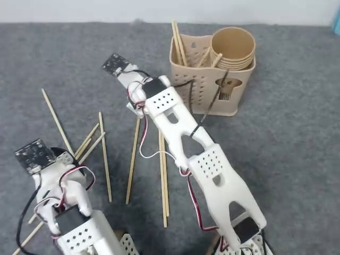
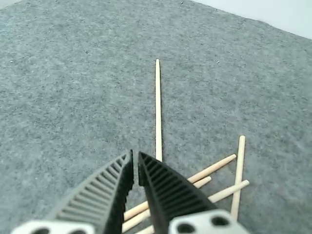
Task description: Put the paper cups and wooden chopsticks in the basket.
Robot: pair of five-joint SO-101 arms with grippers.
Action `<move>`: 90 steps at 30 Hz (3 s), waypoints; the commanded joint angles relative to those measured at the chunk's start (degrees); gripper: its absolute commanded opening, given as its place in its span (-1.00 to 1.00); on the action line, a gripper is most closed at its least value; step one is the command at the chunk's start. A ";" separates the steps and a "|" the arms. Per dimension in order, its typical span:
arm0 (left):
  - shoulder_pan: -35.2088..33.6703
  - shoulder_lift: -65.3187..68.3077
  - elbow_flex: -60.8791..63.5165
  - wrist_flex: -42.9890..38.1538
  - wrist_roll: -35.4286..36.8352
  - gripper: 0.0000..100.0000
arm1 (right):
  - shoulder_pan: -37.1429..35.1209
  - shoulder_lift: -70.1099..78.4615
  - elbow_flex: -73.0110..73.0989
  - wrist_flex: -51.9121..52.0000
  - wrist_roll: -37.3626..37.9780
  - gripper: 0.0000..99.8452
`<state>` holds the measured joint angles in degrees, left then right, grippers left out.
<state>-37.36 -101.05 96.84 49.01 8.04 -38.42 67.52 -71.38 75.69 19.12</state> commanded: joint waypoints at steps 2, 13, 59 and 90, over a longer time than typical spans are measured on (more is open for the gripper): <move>-0.18 -0.79 -1.98 -1.14 0.79 -0.97 | 2.77 5.32 -12.13 3.21 0.88 -0.64; -0.18 -0.79 -1.89 -1.14 0.79 -0.97 | 0.31 13.67 -20.92 6.73 0.79 -1.00; 5.27 -0.70 -1.10 2.37 0.00 -0.97 | -8.22 -74.59 23.56 20.88 -10.11 -0.99; 3.25 56.00 -19.82 -19.69 -2.99 -0.97 | 17.27 -74.86 68.40 -67.47 -21.54 -0.99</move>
<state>-34.11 -44.88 79.60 30.81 5.58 -23.65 -4.48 -5.71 17.32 -1.98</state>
